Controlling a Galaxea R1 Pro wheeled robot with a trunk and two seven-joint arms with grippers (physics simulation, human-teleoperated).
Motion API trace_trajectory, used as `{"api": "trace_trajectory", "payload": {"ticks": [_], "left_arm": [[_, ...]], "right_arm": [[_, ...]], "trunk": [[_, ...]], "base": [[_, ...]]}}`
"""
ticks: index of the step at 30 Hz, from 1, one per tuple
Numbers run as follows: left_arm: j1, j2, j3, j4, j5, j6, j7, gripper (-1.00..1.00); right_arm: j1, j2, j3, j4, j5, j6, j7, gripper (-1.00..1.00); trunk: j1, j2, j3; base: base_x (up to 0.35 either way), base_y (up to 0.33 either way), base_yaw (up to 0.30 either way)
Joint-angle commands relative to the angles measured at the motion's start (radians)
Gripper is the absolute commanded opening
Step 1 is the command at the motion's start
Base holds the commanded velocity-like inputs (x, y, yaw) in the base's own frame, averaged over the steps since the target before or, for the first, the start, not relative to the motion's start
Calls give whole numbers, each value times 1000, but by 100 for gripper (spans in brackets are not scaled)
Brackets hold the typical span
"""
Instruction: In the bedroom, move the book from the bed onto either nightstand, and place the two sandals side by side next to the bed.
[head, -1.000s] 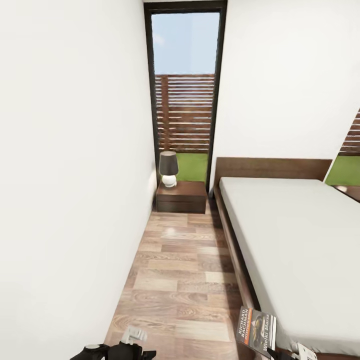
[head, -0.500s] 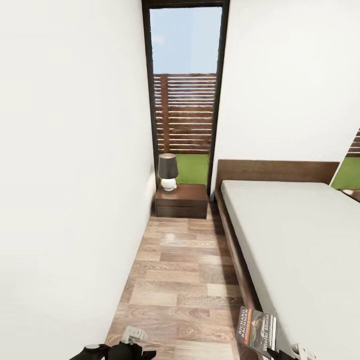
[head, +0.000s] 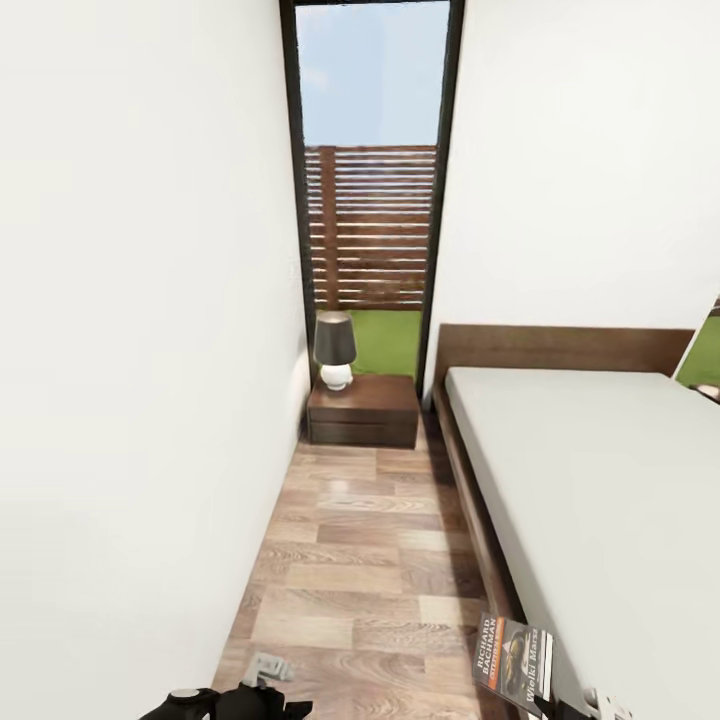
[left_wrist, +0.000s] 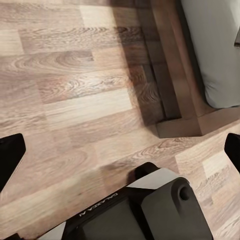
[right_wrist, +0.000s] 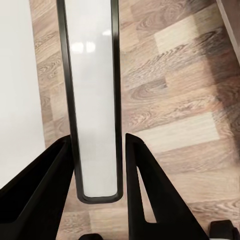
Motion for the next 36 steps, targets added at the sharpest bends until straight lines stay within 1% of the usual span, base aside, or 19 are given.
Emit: {"api": "trace_trajectory", "payload": {"ticks": [1, 5, 8, 23, 36], "left_arm": [[-1, 0, 3, -1, -9, 0, -3, 100], [0, 0, 3, -1, -9, 0, -3, 100], [0, 0, 3, -1, -9, 0, -3, 100], [-1, 0, 3, -1, -9, 0, -3, 100], [-1, 0, 3, -1, -9, 0, -3, 100]], "right_arm": [[-1, -1, 5, 0, -12, 2, 2, -100], [-1, -1, 5, 0, -12, 2, 2, -100], [-1, -1, 5, 0, -12, 2, 2, -100], [-1, -1, 5, 0, -12, 2, 2, -100], [-1, -1, 5, 0, -12, 2, 2, -100]], "trunk": [[1, -2, -2], [1, -2, -2], [1, -2, -2], [1, -2, -2], [1, -2, -2]], "base": [[329, 0, -16], [296, 0, -138], [139, 0, -243], [25, 0, -75], [304, 0, -4]]}}
